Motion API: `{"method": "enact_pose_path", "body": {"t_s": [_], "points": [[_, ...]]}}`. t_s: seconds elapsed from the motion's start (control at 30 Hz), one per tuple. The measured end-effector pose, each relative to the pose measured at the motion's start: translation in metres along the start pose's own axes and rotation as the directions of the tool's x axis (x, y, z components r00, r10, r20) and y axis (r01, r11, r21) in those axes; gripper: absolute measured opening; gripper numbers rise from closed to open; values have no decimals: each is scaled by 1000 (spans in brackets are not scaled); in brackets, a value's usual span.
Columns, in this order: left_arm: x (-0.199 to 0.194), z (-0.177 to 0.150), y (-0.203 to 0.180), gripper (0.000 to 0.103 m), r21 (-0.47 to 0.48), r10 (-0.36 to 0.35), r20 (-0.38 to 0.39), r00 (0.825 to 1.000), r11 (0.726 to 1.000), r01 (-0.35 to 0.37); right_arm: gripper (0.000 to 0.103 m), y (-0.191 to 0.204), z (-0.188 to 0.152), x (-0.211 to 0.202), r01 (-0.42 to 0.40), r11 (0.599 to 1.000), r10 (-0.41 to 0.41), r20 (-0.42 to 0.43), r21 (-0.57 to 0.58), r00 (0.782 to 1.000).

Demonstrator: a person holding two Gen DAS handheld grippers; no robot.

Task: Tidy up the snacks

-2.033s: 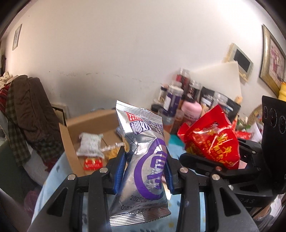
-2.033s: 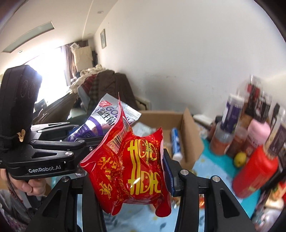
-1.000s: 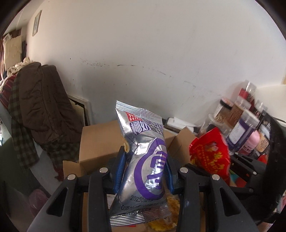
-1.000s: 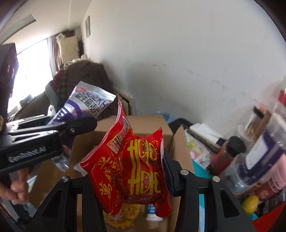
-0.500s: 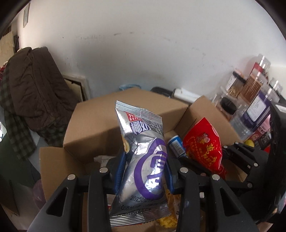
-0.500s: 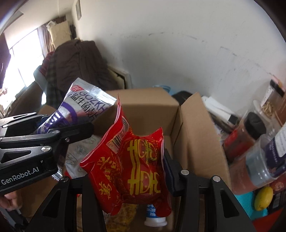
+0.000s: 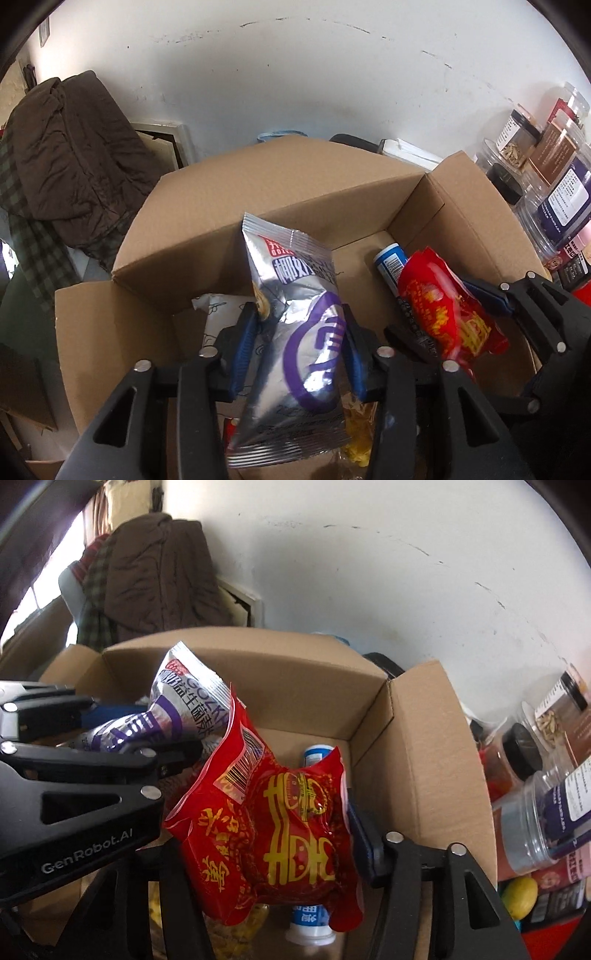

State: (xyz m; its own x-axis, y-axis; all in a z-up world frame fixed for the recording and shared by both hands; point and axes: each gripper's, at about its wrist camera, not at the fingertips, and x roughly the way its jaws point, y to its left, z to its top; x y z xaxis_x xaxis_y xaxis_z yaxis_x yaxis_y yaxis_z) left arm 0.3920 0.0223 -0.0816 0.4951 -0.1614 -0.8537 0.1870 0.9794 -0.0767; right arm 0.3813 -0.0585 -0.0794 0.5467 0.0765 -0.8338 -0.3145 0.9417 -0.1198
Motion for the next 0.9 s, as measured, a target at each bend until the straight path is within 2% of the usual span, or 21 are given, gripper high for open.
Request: {"method": "enact_pose_path", "body": {"t_s": [0.1, 0.2, 0.27, 0.3, 0.6, 0.9], "points": [[-2, 0, -2, 72, 8, 30, 8, 1000, 1000, -30, 63, 5, 0, 4, 20, 1000, -20, -17, -22, 1000], [-4, 0, 2, 74, -4, 31, 8, 999, 1000, -31, 73, 8, 1, 2, 44, 998, -44, -6, -42, 999], [-4, 1, 5, 73, -16, 16, 1, 1000, 1000, -16, 87, 7, 2, -1, 51, 998, -50, 13, -39, 999], [-3, 2, 5, 73, -19, 12, 2, 1000, 1000, -12, 89, 4, 1, -3, 46, 998, -45, 17, -37, 999], [-32, 1, 0, 74, -21, -5, 62, 998, 1000, 6, 89, -12, 1, -28, 6, 999, -8, 55, 45, 998], [-93, -1, -20, 74, 14, -31, 159, 987, 999, 29, 89, -38, -2, -83, -35, 992, 18, 143, 122, 990]]}}
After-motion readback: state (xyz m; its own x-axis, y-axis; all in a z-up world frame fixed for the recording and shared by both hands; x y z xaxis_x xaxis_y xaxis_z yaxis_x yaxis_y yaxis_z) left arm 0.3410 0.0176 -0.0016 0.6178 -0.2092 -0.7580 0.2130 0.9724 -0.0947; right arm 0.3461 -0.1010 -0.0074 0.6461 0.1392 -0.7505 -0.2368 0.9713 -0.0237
